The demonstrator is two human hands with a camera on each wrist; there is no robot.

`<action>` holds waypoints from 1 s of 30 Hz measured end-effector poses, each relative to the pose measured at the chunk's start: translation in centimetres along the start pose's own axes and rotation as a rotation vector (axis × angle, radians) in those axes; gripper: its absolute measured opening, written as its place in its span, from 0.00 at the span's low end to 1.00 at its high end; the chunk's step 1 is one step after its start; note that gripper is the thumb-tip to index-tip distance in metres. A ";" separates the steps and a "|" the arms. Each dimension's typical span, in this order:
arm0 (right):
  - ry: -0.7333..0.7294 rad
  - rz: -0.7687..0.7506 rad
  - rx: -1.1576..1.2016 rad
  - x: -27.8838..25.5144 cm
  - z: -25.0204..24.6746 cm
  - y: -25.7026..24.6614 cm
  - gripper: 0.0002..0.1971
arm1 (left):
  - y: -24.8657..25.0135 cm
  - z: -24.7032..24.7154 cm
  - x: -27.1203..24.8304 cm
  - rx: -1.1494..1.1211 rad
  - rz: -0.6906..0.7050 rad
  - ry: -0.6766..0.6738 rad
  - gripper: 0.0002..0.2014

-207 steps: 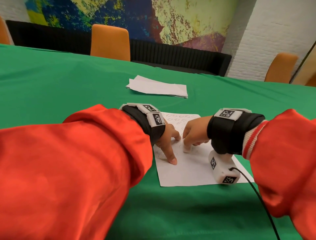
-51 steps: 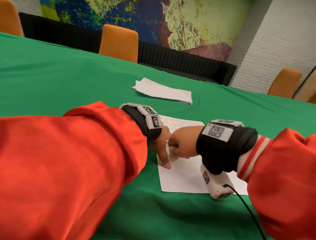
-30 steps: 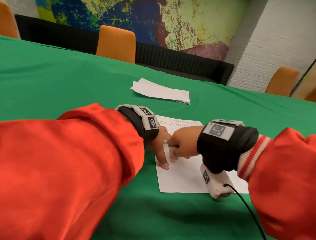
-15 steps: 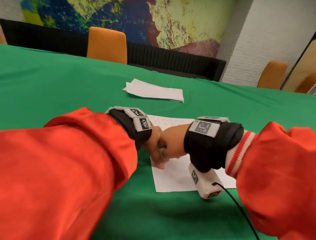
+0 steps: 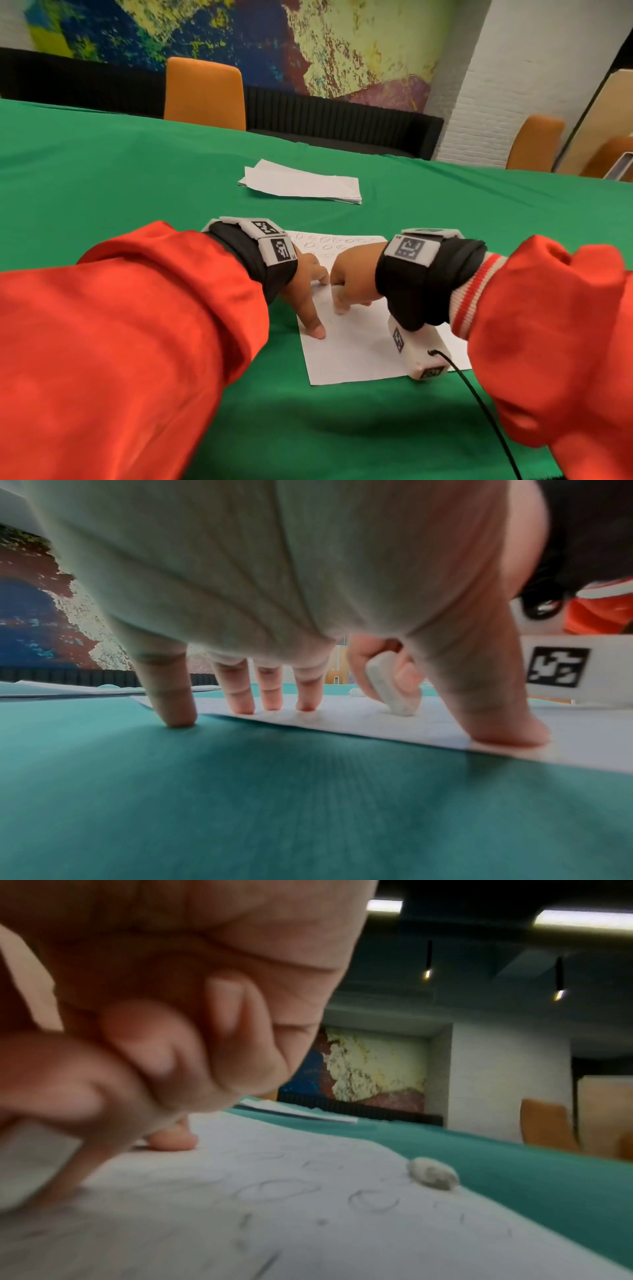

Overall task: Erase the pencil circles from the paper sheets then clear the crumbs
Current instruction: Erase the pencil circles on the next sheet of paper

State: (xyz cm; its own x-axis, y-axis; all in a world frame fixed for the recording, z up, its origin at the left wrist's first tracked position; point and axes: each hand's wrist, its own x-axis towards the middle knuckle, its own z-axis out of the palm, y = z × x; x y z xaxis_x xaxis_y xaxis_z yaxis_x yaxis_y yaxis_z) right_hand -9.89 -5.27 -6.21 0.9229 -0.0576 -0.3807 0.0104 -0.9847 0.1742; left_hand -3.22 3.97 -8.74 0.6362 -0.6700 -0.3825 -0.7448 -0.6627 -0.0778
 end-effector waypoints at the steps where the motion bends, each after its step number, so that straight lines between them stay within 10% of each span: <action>1: 0.014 0.002 0.000 0.1 0.0 0.0 0.07 | 0.1 -0.2 0.1 0.026 0.020 -0.048 0.46; 16: 0.128 0.033 0.169 -1.5 1.8 1.7 0.07 | 0.3 -0.5 0.1 0.043 0.058 -0.041 0.49; 24: 0.550 0.141 1.822 -3.4 0.3 6.1 0.06 | 0.1 -1.3 -2.0 0.110 -0.039 -0.063 0.49; 30: 0.453 0.214 2.140 -3.2 2.9 4.1 0.10 | 1.3 -0.2 -2.8 0.139 -0.083 -0.125 0.53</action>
State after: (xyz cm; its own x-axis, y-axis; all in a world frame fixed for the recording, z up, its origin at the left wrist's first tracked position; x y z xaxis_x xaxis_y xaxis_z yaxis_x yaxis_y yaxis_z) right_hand -13.91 -9.57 -6.93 0.8571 -0.4415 -0.2654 -0.1003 0.3624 -0.9266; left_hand -5.89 4.88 -7.58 0.6735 -0.5624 -0.4796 -0.7167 -0.6558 -0.2374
